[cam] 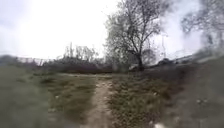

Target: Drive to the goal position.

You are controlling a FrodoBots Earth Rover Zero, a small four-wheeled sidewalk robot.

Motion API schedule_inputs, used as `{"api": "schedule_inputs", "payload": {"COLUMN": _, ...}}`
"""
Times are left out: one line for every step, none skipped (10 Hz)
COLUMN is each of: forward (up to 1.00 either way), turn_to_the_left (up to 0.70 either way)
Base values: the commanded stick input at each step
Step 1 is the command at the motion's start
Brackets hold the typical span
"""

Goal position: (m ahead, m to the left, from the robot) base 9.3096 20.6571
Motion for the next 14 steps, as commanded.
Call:
{"api": "schedule_inputs", "payload": {"forward": 0.7, "turn_to_the_left": 0.0}}
{"api": "schedule_inputs", "payload": {"forward": 0.7, "turn_to_the_left": 0.0}}
{"api": "schedule_inputs", "payload": {"forward": 0.7, "turn_to_the_left": 0.0}}
{"api": "schedule_inputs", "payload": {"forward": 0.7, "turn_to_the_left": 0.0}}
{"api": "schedule_inputs", "payload": {"forward": 0.7, "turn_to_the_left": 0.0}}
{"api": "schedule_inputs", "payload": {"forward": 0.7, "turn_to_the_left": 0.0}}
{"api": "schedule_inputs", "payload": {"forward": 0.7, "turn_to_the_left": 0.0}}
{"api": "schedule_inputs", "payload": {"forward": 0.7, "turn_to_the_left": 0.0}}
{"api": "schedule_inputs", "payload": {"forward": 0.7, "turn_to_the_left": 0.0}}
{"api": "schedule_inputs", "payload": {"forward": 0.7, "turn_to_the_left": 0.0}}
{"api": "schedule_inputs", "payload": {"forward": 0.7, "turn_to_the_left": 0.0}}
{"api": "schedule_inputs", "payload": {"forward": 0.7, "turn_to_the_left": 0.0}}
{"api": "schedule_inputs", "payload": {"forward": 0.7, "turn_to_the_left": 0.0}}
{"api": "schedule_inputs", "payload": {"forward": 0.7, "turn_to_the_left": 0.0}}
